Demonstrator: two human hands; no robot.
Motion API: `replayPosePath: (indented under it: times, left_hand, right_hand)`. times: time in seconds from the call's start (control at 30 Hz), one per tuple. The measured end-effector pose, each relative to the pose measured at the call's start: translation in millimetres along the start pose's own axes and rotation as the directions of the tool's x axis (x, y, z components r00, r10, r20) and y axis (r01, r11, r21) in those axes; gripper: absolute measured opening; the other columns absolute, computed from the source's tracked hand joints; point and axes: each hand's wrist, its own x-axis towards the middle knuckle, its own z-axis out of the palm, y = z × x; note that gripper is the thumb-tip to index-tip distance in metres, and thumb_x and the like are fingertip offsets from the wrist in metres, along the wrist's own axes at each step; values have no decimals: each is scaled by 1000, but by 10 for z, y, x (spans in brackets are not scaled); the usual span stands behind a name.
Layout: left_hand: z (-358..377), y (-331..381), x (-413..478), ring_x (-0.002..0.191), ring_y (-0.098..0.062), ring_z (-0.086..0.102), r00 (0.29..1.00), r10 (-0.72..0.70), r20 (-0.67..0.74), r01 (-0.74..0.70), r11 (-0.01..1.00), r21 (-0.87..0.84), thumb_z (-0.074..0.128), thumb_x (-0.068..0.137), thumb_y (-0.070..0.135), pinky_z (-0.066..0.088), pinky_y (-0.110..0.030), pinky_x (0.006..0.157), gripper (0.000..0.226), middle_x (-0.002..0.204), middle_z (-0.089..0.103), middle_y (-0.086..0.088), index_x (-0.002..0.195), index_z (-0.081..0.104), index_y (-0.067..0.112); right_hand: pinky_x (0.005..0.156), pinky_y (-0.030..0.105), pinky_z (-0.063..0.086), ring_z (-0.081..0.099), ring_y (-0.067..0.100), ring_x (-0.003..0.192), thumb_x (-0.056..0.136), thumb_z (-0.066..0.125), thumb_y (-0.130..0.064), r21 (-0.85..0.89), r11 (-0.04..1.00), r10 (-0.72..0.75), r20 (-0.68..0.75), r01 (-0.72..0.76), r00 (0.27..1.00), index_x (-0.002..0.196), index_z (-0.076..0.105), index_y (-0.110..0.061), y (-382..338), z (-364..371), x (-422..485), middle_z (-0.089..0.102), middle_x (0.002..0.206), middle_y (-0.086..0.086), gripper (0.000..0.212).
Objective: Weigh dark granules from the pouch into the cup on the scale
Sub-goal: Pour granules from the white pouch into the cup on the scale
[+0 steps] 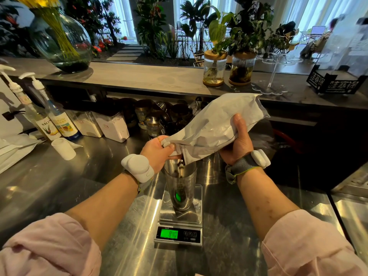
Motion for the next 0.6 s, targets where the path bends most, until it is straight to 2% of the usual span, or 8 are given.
replayPosePath:
  times: [0.07,0.23,0.37,0.47,0.6]
  left_hand:
    - [8,5,-1,102,-28,64,1000,1,13,-1,1000,-18,46,91,0,57,-40,84,26,98,67,-8,90,60,22]
    - [13,-4,5,103,-29,65,1000,-8,11,8,1000,-14,46,91,1,57,-39,84,24,105,66,-13,92,60,20]
    - [-3,-19,4,102,-27,64,1000,4,-1,-4,1000,7,50,89,3,50,-41,94,23,104,68,-11,92,62,22]
    - [-2,-11,3,96,-23,64,1000,8,-19,-8,1000,27,51,89,4,49,-37,93,24,94,68,-4,88,62,26]
    - [-3,-29,8,103,-29,64,1000,5,-16,-4,1000,28,52,88,5,48,-44,98,22,103,68,-12,92,63,24]
  right_hand:
    - [100,58,43,58,33,118,38,90,-44,8,1000,0,2,0,1000,125,54,-23,7,-7,-3,66,121,10,96]
    - [97,56,46,62,31,113,40,90,-43,8,1000,-8,-5,8,1000,132,49,-22,18,-15,-12,67,119,9,103]
    - [96,57,46,59,33,116,42,90,-42,10,1000,0,-16,0,1000,138,44,-22,3,-13,-6,61,129,12,109]
    - [96,56,47,59,33,117,42,90,-42,6,1000,5,-17,-5,1000,139,43,-21,0,-10,-9,59,132,13,110]
    - [96,56,47,58,33,118,43,90,-42,6,1000,2,-30,-2,1000,140,43,-21,6,-21,-11,59,132,13,110]
